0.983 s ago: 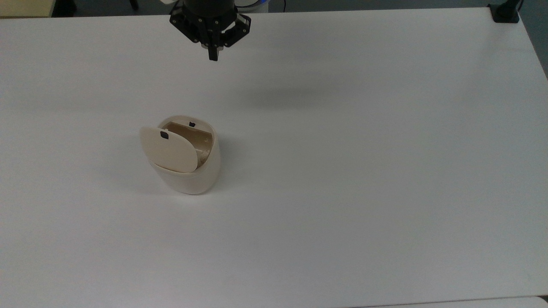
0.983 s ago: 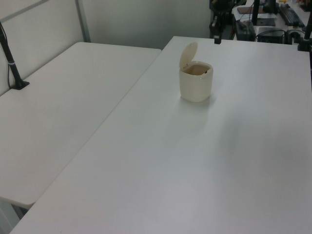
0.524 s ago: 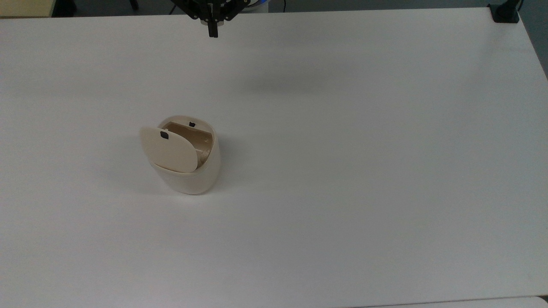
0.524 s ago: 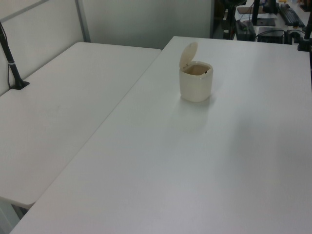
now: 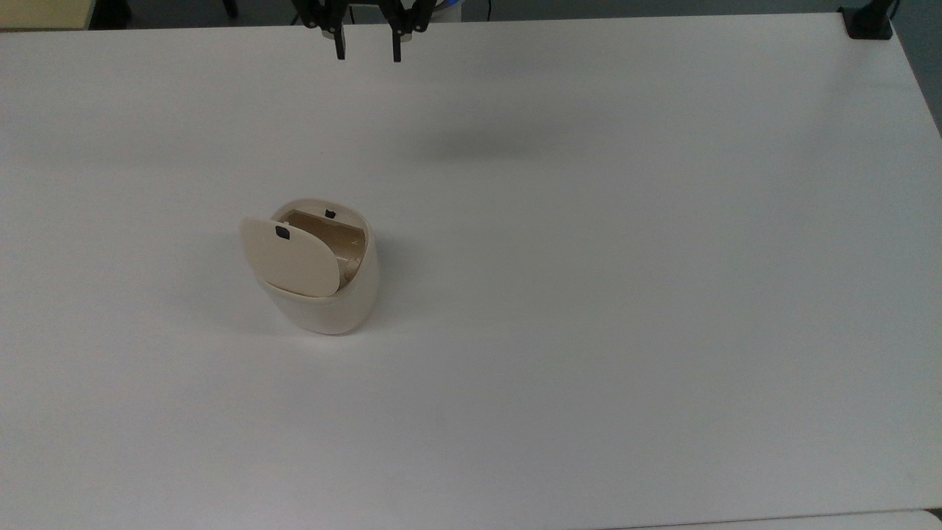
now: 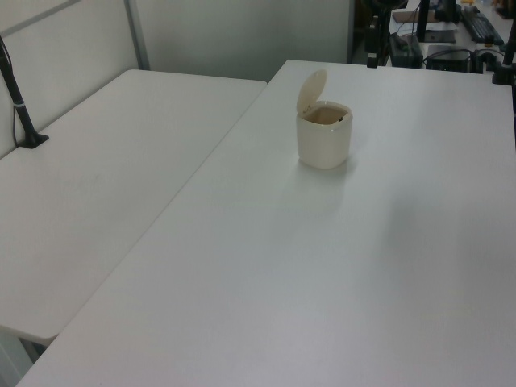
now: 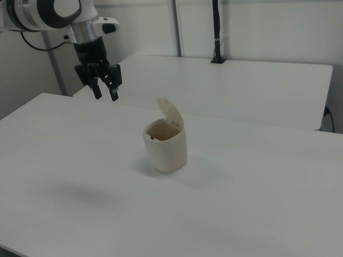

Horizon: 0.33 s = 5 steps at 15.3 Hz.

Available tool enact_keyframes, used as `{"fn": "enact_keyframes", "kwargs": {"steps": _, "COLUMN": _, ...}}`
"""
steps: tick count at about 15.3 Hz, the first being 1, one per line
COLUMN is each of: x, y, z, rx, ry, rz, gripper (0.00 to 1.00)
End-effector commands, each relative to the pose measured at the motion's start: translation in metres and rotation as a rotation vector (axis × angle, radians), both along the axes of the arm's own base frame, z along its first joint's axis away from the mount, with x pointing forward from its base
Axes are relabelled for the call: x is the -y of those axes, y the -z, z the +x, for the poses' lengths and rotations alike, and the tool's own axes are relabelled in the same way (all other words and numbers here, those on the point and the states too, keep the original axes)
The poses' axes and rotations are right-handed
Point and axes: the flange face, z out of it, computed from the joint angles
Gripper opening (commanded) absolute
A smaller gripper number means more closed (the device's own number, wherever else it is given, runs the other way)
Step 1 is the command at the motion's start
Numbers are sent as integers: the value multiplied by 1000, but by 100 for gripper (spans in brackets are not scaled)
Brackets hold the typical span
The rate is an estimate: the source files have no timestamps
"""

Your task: Open the trash bin

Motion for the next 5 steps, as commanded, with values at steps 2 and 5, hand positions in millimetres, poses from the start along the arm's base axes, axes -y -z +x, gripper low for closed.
{"fn": "enact_keyframes", "kwargs": {"steps": 2, "x": 8, "y": -3, "z": -9, "rx": -5, "ry": -9, "rz": 5, "gripper": 100}}
{"fn": "enact_keyframes", "kwargs": {"steps": 5, "x": 8, "y": -5, "z": -9, "rx": -3, "ry": -4, "rz": 5, "gripper": 100}}
